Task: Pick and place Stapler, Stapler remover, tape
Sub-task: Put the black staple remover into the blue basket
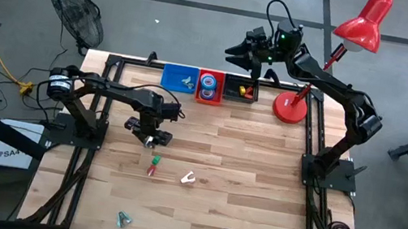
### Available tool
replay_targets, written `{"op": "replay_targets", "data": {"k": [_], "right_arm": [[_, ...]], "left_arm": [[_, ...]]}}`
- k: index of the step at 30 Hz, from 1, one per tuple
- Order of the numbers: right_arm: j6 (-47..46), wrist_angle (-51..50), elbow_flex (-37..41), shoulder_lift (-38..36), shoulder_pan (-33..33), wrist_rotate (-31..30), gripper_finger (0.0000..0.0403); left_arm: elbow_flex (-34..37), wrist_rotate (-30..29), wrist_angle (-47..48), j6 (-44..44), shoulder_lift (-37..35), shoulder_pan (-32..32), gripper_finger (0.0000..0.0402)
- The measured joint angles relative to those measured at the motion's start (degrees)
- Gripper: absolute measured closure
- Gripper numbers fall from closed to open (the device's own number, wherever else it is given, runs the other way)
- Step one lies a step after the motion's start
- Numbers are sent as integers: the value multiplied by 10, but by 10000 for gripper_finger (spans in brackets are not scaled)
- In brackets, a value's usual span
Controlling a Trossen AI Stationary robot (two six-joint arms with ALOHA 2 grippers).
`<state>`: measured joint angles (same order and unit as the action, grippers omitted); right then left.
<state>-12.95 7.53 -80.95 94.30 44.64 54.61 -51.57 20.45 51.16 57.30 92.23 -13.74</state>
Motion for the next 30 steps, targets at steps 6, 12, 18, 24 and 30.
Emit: {"op": "replay_targets", "data": {"k": [6, 12, 18, 24, 30], "right_arm": [[0, 0, 0, 0, 0, 0, 213], [0, -2, 0, 0, 0, 0, 213], [6, -12, 0, 0, 0, 0, 213], [6, -14, 0, 0, 0, 0, 213], [31, -57, 0, 0, 7, -12, 213]], "left_arm": [[0, -1, 1, 0, 0, 0, 249], [0, -3, 24, -18, 0, 0, 296], [0, -24, 24, -50, 1, 0, 351], [0, -28, 24, -51, 1, 0, 394], [0, -33, 23, -91, 1, 0, 359]]}}
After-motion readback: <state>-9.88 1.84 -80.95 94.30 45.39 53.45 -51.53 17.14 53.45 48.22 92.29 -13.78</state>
